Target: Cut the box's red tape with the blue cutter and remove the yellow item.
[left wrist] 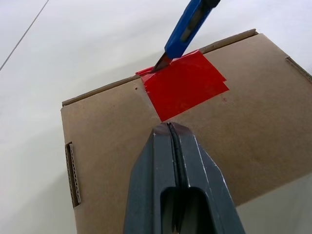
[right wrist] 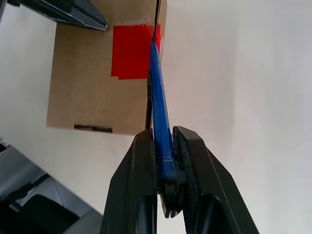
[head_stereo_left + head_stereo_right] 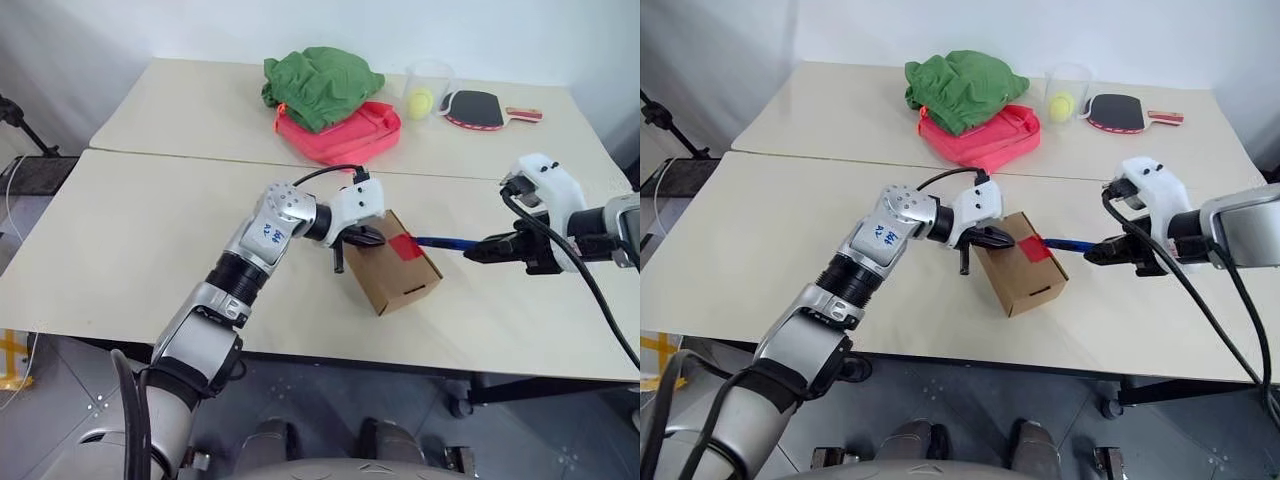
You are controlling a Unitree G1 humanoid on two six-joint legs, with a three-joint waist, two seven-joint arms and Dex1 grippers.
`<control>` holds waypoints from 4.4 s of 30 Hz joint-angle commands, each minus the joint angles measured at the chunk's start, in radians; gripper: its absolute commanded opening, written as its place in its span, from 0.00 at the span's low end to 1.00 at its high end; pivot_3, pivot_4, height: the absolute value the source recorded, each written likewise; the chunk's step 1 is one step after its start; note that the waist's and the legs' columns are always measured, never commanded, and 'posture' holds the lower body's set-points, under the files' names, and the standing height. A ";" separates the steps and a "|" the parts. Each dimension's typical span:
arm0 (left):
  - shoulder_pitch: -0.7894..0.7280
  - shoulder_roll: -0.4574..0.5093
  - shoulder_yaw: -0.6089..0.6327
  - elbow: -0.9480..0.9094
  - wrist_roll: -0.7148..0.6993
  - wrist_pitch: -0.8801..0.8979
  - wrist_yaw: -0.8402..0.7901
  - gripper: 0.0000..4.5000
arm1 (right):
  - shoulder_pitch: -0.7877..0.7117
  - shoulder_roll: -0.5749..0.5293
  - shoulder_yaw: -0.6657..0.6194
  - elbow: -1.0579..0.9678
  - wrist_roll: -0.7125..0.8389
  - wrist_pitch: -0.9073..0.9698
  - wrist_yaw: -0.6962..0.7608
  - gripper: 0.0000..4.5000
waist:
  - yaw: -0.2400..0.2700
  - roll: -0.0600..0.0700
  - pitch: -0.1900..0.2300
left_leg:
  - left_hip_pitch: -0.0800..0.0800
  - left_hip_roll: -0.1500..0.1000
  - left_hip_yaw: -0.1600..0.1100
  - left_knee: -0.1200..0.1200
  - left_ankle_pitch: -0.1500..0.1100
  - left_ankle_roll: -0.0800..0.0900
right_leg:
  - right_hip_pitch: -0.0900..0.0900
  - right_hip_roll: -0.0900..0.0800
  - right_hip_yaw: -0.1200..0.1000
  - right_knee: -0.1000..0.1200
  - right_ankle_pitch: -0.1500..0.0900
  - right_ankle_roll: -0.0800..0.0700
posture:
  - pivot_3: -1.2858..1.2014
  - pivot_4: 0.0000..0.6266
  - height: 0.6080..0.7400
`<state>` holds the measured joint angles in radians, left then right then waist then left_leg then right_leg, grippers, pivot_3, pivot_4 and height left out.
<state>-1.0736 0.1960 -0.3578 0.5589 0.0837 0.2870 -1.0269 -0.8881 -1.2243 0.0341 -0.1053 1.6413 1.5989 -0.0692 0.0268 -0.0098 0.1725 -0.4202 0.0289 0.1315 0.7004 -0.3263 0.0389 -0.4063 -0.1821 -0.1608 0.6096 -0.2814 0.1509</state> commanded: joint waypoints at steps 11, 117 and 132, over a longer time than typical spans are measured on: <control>0.075 0.023 -0.127 0.040 0.076 0.080 -0.056 0.00 | 0.066 -0.149 0.078 -0.075 0.227 -0.098 -0.059 0.06 | -0.001 0.000 -0.001 | 0.001 0.000 -0.008 0.000 0.000 0.000 | 0.001 0.000 0.000 0.000 0.000 0.000 | 0.52 0.24 1.00; 0.209 0.284 0.182 -0.221 -0.246 0.003 -0.255 0.00 | 0.794 0.278 -0.453 0.340 -1.004 -1.118 0.515 0.13 | -0.023 0.010 -0.001 | 0.013 0.000 0.008 -0.003 -0.002 0.001 | 0.013 0.002 0.004 -0.012 0.000 0.001 | 0.52 0.24 1.00; 0.359 0.275 0.163 -0.386 -0.234 0.140 -0.058 0.00 | 0.766 0.268 -0.344 0.039 -1.084 -1.101 0.835 0.54 | -0.026 0.010 -0.001 | 0.015 0.001 -0.001 -0.002 -0.002 0.001 | 0.014 0.001 0.005 -0.007 0.000 0.001 | 0.52 0.24 1.00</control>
<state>-0.7172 0.4777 -0.1981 0.2082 -0.1530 0.4149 -1.1235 -0.1049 -0.9760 -0.3813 -0.0327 0.6279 0.5268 0.7821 0.0012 -0.0002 0.1716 -0.4053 0.0294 0.1302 0.6987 -0.3284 0.0401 -0.3922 -0.1809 -0.1558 0.6027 -0.2813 0.1515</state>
